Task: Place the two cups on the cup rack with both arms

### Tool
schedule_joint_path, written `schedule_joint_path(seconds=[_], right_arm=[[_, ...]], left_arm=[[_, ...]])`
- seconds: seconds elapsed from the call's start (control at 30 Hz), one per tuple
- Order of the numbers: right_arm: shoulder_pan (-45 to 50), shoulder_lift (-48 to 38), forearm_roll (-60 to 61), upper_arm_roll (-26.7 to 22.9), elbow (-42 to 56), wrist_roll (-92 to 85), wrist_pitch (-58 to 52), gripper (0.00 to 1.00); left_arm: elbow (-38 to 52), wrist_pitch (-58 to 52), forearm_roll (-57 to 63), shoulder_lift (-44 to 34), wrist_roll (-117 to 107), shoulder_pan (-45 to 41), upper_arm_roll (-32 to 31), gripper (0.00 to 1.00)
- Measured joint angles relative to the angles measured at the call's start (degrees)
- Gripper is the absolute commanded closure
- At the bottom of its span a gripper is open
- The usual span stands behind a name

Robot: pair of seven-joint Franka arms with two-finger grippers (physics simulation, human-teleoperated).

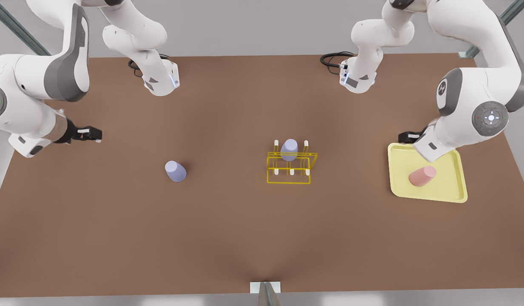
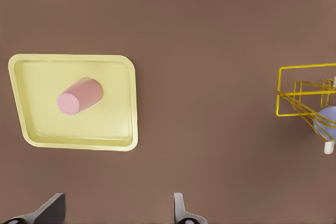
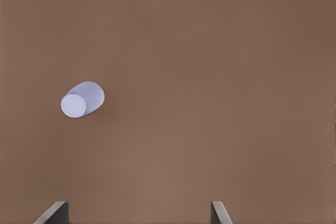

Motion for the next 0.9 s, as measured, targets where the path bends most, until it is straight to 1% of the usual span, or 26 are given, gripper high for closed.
schedule_joint_path(seconds=[0.1, 0.13, 0.2, 0.23, 0.3, 0.37, 0.47, 0.63, 0.77, 0.9], right_arm=[[0.0, 0.7, -0.1, 0.2, -0.5, -0.6, 2.2, 0.0], [0.2, 1.5, -0.1, 0.3, -1.4, -0.7, 2.8, 0.0], [2.5, 3.4, -0.1, 0.4, -6.8, -1.0, 5.9, 0.0], [4.7, 3.9, -0.1, 0.4, -10.4, -0.9, 8.3, 0.0], [8.7, 4.4, -0.1, 0.5, -16.6, -0.4, 13.9, 0.0], [10.2, 5.5, -0.1, 0.5, -19.6, 0.1, 19.3, 0.0], [9.9, 5.7, 0.3, 0.6, -24.7, 1.0, 27.9, 0.0], [11.4, 6.0, 1.0, 0.8, -31.1, 3.1, 40.6, 0.0], [12.8, 6.5, 1.5, 0.9, -32.9, 5.2, 47.1, 0.0], [13.6, 6.8, 2.5, 1.0, -36.0, 7.0, 52.6, 0.0]], left_arm=[[0.0, 2.2, -1.2, 0.0, -1.0, -0.5, 0.8, 0.0], [-0.9, 3.0, -1.6, 0.3, -1.1, -1.2, 3.0, 0.0], [-7.7, 7.6, -2.2, 0.9, -0.6, -0.5, 7.4, 0.0], [-9.9, 10.7, -2.4, 2.1, -0.4, 0.4, 8.5, 0.0], [-11.6, 16.7, -3.1, 5.7, 0.7, 2.6, 9.7, 0.0], [-12.1, 22.5, -3.7, 9.6, 1.9, 3.3, 10.7, 0.0], [-12.4, 28.9, -4.0, 13.4, 4.4, 5.2, 11.1, 0.0], [-16.6, 34.5, -2.3, 14.5, 8.9, 7.4, 11.2, 0.0], [-20.7, 38.3, -1.7, 14.4, 11.7, 10.2, 11.3, 0.0], [-24.6, 41.4, -1.5, 14.6, 13.9, 11.0, 11.3, 0.0]])
